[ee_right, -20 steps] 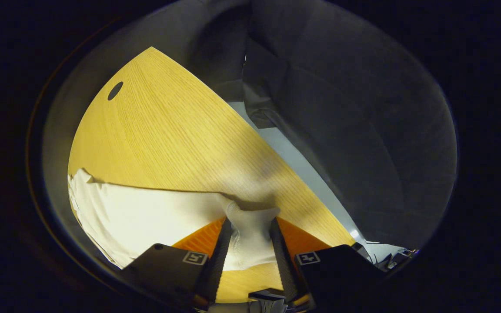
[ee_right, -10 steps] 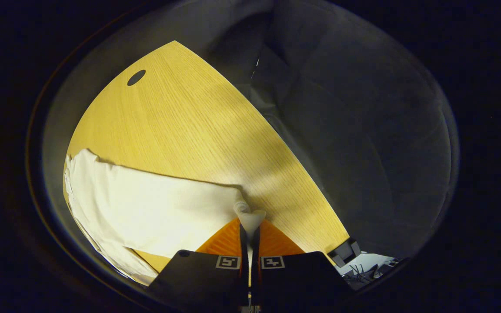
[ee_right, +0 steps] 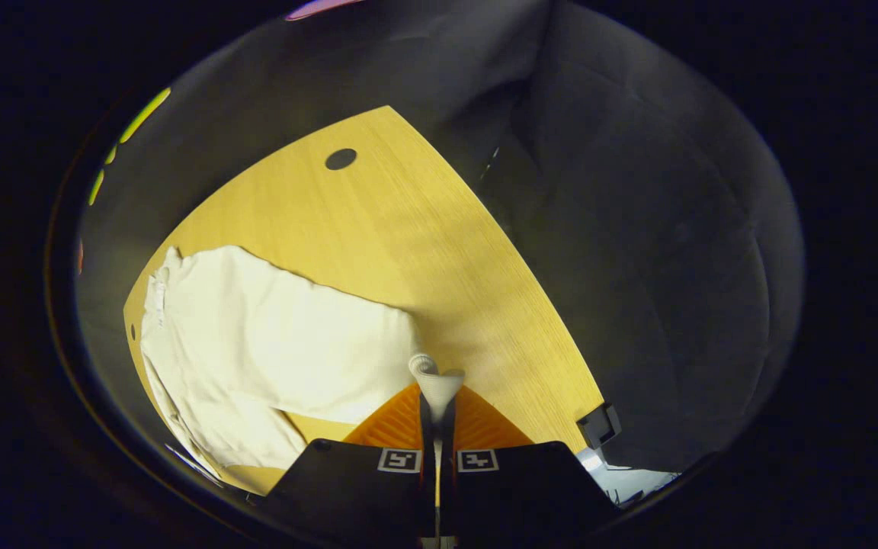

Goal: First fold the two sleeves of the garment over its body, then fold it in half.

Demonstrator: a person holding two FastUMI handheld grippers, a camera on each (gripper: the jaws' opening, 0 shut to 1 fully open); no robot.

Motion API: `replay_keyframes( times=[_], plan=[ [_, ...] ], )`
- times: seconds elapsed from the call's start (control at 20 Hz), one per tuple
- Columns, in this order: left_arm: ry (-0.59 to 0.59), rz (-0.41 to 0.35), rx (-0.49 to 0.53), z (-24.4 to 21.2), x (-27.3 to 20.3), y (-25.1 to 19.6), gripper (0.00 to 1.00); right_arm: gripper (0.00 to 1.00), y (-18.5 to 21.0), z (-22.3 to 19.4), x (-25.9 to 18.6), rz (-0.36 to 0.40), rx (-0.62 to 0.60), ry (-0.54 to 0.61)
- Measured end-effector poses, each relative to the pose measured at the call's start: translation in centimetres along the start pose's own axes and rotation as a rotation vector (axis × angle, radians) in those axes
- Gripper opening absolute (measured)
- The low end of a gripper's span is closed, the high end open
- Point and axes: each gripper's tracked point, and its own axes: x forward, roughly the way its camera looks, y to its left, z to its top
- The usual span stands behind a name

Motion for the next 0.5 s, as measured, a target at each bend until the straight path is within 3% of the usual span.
replay_keyframes(
  times=[0.5],
  plan=[
    [-0.002, -0.079, -0.025, -1.0, 2.4, 0.1, 1.00, 0.02, 15.2, 0.7, -6.7, 0.109, -0.190, -0.067]
  ],
)
